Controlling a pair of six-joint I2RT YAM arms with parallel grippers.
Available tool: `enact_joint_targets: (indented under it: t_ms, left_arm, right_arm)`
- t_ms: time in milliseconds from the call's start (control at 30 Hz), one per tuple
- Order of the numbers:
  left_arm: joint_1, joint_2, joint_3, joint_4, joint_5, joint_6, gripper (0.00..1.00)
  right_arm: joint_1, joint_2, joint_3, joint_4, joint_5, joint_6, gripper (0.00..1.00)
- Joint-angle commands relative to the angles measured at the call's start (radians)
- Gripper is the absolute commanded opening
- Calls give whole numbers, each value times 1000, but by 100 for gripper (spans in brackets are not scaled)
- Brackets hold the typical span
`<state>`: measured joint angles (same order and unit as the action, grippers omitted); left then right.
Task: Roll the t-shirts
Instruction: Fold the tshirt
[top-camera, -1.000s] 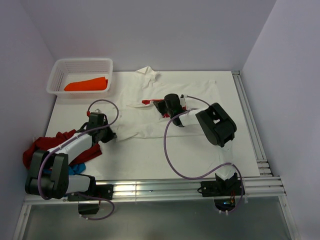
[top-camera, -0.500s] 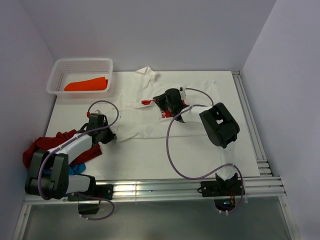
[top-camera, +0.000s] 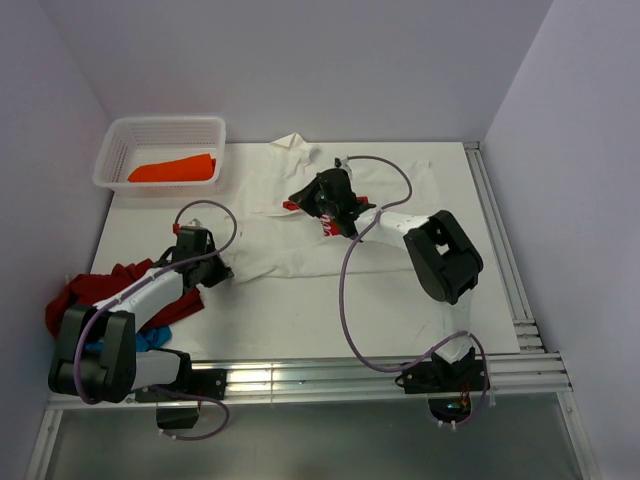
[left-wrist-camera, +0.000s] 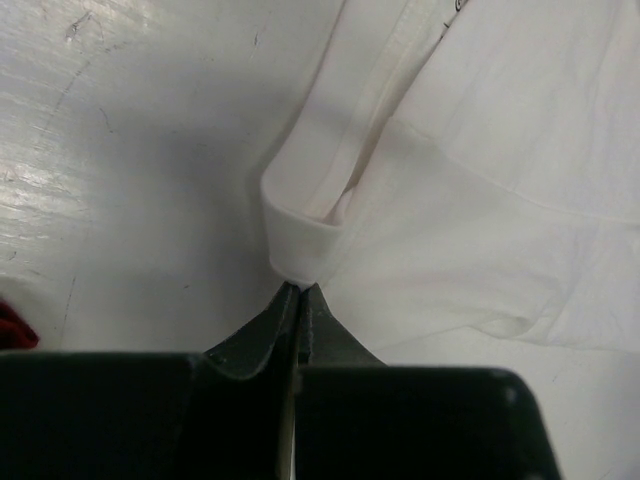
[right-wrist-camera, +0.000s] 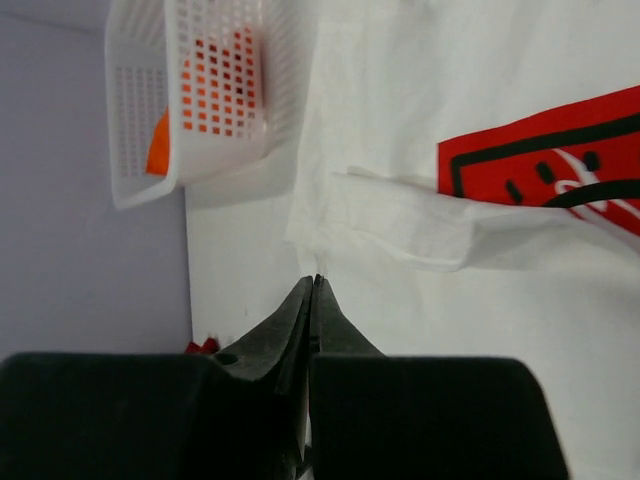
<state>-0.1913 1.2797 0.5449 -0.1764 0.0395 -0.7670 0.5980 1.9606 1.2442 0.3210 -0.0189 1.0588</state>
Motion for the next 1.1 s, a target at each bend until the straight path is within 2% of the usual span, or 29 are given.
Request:
enact_joint_targets:
  t_ms: [0, 367, 633, 1067]
  left_arm:
    - [0, -22, 7, -6, -1, 25, 5]
    - [0, -17, 21, -17, -3, 29, 4]
    - [0, -33, 15, -20, 0, 31, 4]
    - [0, -45, -3, -8, 16, 35, 4]
  right_arm:
    - [31, 27, 55, -25, -29, -33, 0]
    - [71, 90, 95, -105, 17, 55, 0]
    - [79, 181, 190, -195, 17, 113, 0]
    - [79, 294, 268, -235, 17, 167, 0]
